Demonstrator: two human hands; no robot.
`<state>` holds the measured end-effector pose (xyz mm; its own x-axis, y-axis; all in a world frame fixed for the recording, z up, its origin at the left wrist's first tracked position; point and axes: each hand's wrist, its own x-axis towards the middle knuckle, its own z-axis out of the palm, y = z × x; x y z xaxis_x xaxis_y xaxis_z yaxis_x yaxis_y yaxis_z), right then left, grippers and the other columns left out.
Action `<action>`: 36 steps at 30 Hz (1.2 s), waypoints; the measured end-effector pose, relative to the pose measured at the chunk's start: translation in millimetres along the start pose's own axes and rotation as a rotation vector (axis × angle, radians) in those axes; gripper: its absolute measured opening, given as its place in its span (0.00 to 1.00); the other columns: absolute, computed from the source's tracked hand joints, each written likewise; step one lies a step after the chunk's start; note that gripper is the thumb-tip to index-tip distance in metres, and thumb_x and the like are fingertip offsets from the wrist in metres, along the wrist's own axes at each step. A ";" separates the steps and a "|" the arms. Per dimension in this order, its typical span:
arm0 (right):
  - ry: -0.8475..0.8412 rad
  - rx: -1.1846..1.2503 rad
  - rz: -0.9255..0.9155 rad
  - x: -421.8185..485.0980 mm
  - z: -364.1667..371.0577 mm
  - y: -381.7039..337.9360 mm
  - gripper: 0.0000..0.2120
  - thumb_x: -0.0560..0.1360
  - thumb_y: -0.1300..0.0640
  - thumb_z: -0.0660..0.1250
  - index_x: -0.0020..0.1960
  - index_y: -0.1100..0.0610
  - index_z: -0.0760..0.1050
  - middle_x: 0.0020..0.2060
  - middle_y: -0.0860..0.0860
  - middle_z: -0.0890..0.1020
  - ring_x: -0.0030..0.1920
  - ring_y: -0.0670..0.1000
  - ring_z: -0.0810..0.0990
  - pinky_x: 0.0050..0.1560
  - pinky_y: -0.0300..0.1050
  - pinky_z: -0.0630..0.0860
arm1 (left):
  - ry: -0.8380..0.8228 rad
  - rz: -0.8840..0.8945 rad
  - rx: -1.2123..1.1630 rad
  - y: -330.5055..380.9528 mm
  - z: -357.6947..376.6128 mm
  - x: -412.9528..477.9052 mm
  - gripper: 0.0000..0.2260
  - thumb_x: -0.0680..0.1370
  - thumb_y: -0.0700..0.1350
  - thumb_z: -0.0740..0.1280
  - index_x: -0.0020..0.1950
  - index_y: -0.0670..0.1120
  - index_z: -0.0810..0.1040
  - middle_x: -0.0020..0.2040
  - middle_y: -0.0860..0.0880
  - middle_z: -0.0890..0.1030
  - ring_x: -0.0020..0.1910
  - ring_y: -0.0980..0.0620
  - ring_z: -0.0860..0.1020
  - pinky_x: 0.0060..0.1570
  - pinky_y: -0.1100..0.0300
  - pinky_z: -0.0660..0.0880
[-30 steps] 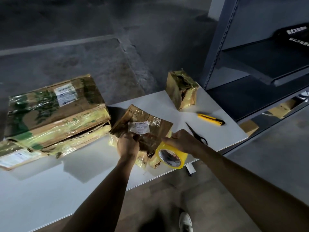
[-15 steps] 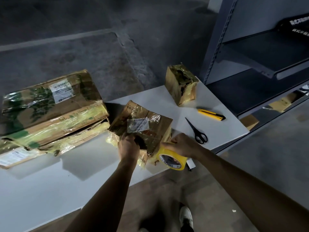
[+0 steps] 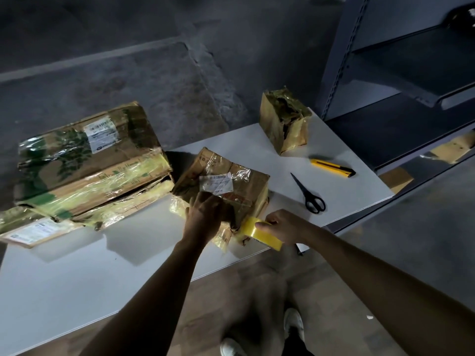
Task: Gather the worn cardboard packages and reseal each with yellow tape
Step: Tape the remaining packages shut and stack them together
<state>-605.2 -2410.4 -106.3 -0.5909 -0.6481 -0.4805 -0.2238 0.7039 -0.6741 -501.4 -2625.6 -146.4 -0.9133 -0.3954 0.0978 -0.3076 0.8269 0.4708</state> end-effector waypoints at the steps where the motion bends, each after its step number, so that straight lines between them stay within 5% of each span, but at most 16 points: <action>1: -0.009 0.001 -0.004 0.3 -1.4 -1.0 0.23 0.79 0.43 0.66 0.32 0.46 0.58 0.29 0.44 0.60 0.31 0.40 0.61 0.33 0.35 0.60 | -0.056 0.044 -0.013 1.7 -2.5 -5.2 0.14 0.80 0.55 0.61 0.59 0.51 0.80 0.65 0.47 0.75 0.66 0.42 0.71 0.59 0.40 0.72; 4: -0.034 -0.020 -0.015 -0.3 -4.4 -2.9 0.22 0.79 0.44 0.66 0.30 0.47 0.62 0.28 0.45 0.63 0.31 0.41 0.63 0.39 0.41 0.65 | -0.241 0.121 0.008 8.2 -7.0 -21.4 0.25 0.77 0.67 0.57 0.67 0.55 0.74 0.72 0.53 0.70 0.74 0.46 0.62 0.67 0.42 0.64; 6: -0.043 0.002 -0.031 -2.2 -5.4 -2.4 0.22 0.79 0.45 0.66 0.30 0.48 0.64 0.28 0.45 0.65 0.31 0.42 0.65 0.37 0.40 0.65 | -0.303 0.123 0.085 11.1 -6.2 -29.8 0.30 0.77 0.65 0.62 0.76 0.54 0.66 0.78 0.51 0.62 0.77 0.46 0.57 0.71 0.41 0.60; 10: -0.029 0.042 -0.051 -3.8 -2.0 4.3 0.20 0.79 0.43 0.66 0.32 0.48 0.67 0.29 0.45 0.68 0.32 0.41 0.67 0.33 0.36 0.63 | -0.213 0.075 0.196 29.9 5.1 -40.0 0.33 0.79 0.54 0.65 0.80 0.48 0.56 0.80 0.47 0.58 0.79 0.44 0.56 0.73 0.44 0.59; 16: -0.011 0.099 -0.095 -9.3 1.8 19.3 0.21 0.80 0.44 0.65 0.31 0.50 0.66 0.28 0.47 0.68 0.32 0.44 0.69 0.35 0.41 0.64 | -0.109 -0.091 0.173 46.8 33.0 -49.9 0.44 0.72 0.55 0.75 0.81 0.48 0.54 0.80 0.45 0.57 0.79 0.42 0.53 0.74 0.35 0.57; 22: 0.137 0.021 -0.141 1.0 2.5 22.2 0.27 0.77 0.37 0.64 0.30 0.55 0.61 0.25 0.48 0.64 0.26 0.46 0.65 0.31 0.45 0.60 | -0.076 -0.088 0.186 45.1 35.4 -52.4 0.42 0.72 0.49 0.76 0.80 0.47 0.57 0.79 0.46 0.61 0.78 0.43 0.58 0.67 0.41 0.70; 26: 0.212 -0.040 -0.071 7.0 6.4 13.6 0.27 0.76 0.35 0.63 0.30 0.53 0.63 0.27 0.49 0.67 0.34 0.52 0.72 0.37 0.44 0.65 | -0.101 -0.110 0.213 47.0 34.9 -50.9 0.39 0.76 0.51 0.72 0.81 0.48 0.54 0.81 0.48 0.56 0.80 0.45 0.53 0.71 0.44 0.66; 29: 0.251 -0.275 -0.097 1.4 16.0 30.6 0.23 0.77 0.37 0.64 0.40 0.57 0.75 0.38 0.56 0.79 0.45 0.59 0.80 0.42 0.46 0.72 | -0.123 -0.114 0.220 46.1 33.9 -49.7 0.39 0.77 0.52 0.71 0.81 0.48 0.54 0.81 0.47 0.56 0.80 0.45 0.54 0.72 0.43 0.65; 32: 0.332 -0.269 -0.103 -1.3 18.7 44.4 0.22 0.75 0.36 0.66 0.41 0.56 0.70 0.45 0.60 0.82 0.49 0.61 0.82 0.41 0.42 0.68 | -0.102 -0.107 0.217 48.7 34.6 -49.7 0.38 0.76 0.52 0.71 0.80 0.46 0.55 0.80 0.45 0.58 0.79 0.43 0.56 0.72 0.43 0.64; 36: 0.290 -0.275 -0.033 5.0 16.6 42.3 0.23 0.75 0.34 0.65 0.44 0.55 0.74 0.49 0.59 0.82 0.52 0.60 0.81 0.43 0.42 0.68 | -0.240 -0.085 0.261 43.4 28.5 -44.0 0.43 0.75 0.61 0.64 0.81 0.47 0.46 0.82 0.46 0.49 0.80 0.44 0.47 0.77 0.42 0.51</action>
<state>-604.8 -2388.7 -146.5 -0.7651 -0.5906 -0.2565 -0.4223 0.7609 -0.4926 -482.2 -2561.0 -155.2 -0.9087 -0.3877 -0.1548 -0.4146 0.8816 0.2255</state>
